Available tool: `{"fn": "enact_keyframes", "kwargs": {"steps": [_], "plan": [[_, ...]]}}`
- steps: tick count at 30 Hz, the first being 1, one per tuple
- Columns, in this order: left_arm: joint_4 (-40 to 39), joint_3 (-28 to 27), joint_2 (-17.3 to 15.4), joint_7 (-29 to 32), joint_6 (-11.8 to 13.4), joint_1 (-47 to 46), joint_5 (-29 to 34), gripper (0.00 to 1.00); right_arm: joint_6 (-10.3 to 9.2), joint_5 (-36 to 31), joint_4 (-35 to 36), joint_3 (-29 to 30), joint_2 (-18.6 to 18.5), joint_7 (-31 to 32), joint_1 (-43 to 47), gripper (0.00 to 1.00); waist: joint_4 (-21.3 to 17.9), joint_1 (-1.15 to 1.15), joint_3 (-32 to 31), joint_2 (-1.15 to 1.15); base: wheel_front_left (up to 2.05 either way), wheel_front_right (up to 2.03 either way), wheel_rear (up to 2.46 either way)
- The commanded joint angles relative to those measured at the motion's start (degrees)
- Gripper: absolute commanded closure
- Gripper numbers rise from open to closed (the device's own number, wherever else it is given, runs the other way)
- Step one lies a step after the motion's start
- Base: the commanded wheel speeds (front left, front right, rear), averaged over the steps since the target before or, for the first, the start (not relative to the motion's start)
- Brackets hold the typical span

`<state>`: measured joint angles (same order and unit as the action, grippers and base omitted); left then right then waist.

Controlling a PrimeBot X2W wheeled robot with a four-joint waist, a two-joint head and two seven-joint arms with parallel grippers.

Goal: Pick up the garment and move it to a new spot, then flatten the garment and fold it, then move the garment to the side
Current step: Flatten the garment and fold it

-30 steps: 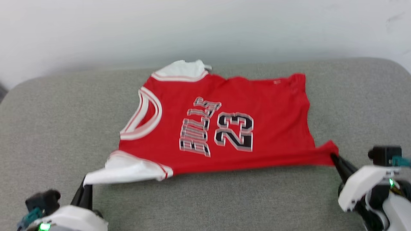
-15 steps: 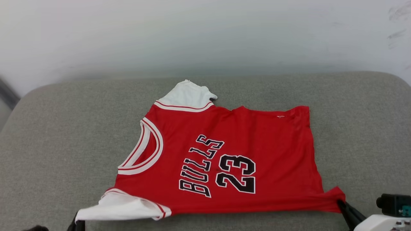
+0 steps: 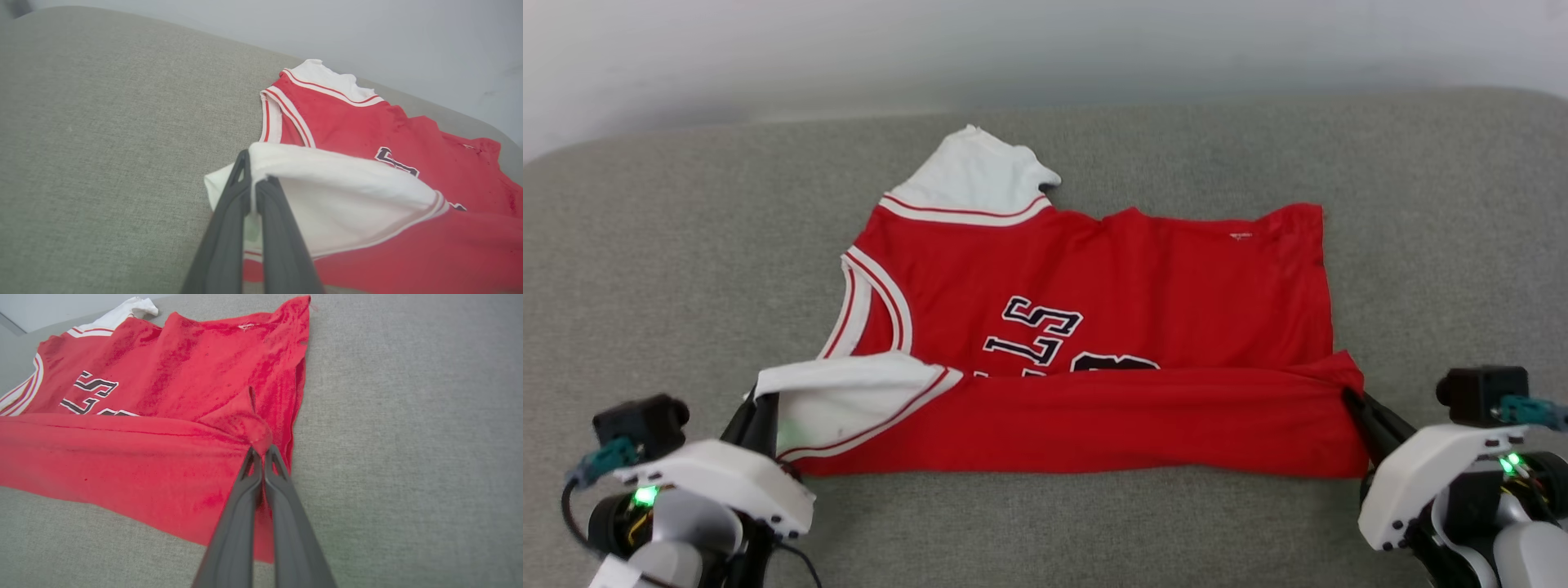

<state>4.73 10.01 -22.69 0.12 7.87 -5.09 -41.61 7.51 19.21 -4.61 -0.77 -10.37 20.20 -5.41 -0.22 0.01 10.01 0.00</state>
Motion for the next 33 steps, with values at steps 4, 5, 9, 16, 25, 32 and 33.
{"fn": "enact_keyframes", "kwargs": {"steps": [4,5,9,16,25,32,33], "plan": [[6.52,1.44,0.88,0.75,-2.23,-5.68,-0.44,1.0,-0.04,0.12,-4.59,-2.1,-0.59,-0.53,-4.25,1.0,-1.18,-0.01,4.86,0.0,0.0,0.0,0.0],[8.0,1.76,1.19,0.81,-2.76,-6.82,-0.63,1.0,-0.04,0.34,-5.72,-2.54,-0.56,-0.96,-4.96,1.0,-1.28,-0.01,5.47,0.0,0.0,0.0,0.0],[14.39,3.12,2.07,1.92,-4.79,-10.15,-1.28,1.0,-0.04,0.94,-10.3,-4.62,-0.8,-2.58,-7.39,1.0,-1.78,-0.01,6.8,0.0,0.0,0.0,0.0],[22.12,4.49,2.62,4.1,-7.9,-13.19,-2.83,0.0,-0.07,2.34,-15.89,-7.91,-1.41,-7.04,-9.84,0.0,-2.54,-0.01,6.19,0.0,0.0,0.0,0.0],[16.88,1.63,-4.11,6.46,-6.42,-11.45,-3.25,0.0,-0.03,3.3,-10.65,-7.48,-1.16,-21.26,-7.55,0.0,-3.51,-0.01,-1.79,0.0,0.0,0.0,0.0],[8.49,1.73,-11.98,18.55,-5.44,-9.76,-4.51,0.0,-0.03,1.46,-4.55,-5.62,-0.78,-20.5,-4.15,0.0,-4.81,-0.01,-2.95,0.0,0.0,0.0,0.0],[7.34,1.98,-13.03,21.13,-5.42,-9.38,-5.08,0.0,-0.03,1.17,-3.67,-5.43,-0.6,-20.28,-3.69,0.0,-5.09,-0.01,-2.8,0.0,0.0,0.0,0.0]]}}
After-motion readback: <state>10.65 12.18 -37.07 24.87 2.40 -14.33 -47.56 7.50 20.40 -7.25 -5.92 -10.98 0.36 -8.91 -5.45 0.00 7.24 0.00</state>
